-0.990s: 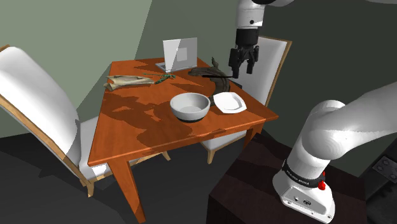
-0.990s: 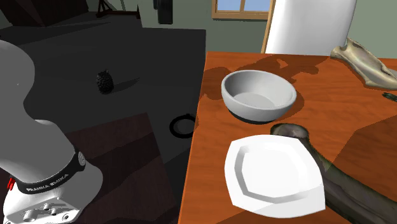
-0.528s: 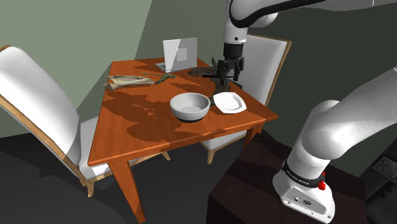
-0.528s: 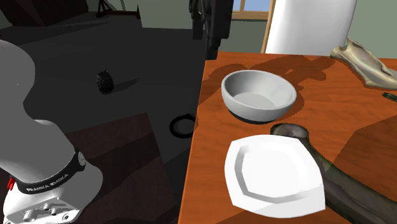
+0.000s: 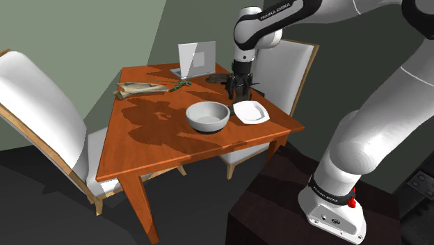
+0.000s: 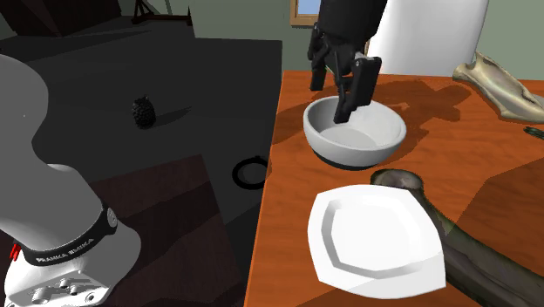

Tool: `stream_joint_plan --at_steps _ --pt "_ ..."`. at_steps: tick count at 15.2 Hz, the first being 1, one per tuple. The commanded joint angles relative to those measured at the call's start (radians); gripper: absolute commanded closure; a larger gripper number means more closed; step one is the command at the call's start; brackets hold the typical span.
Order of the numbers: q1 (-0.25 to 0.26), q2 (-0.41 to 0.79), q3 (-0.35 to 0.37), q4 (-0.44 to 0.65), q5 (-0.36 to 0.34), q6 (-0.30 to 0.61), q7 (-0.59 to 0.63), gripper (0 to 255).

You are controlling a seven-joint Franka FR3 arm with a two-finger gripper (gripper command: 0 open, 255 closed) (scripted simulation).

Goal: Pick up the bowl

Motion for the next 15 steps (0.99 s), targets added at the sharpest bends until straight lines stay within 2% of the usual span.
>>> stream_joint_plan --at_steps 1,9,15 --pt "0.002 0.071 -0.013 0.028 0.018 0.054 -0.025 0" --pt "-0.007 0.363 -0.042 0.195 0.129 0.203 -0.143 0" --pt "-0.009 0.407 -0.038 0.163 0.151 0.276 -0.164 0"
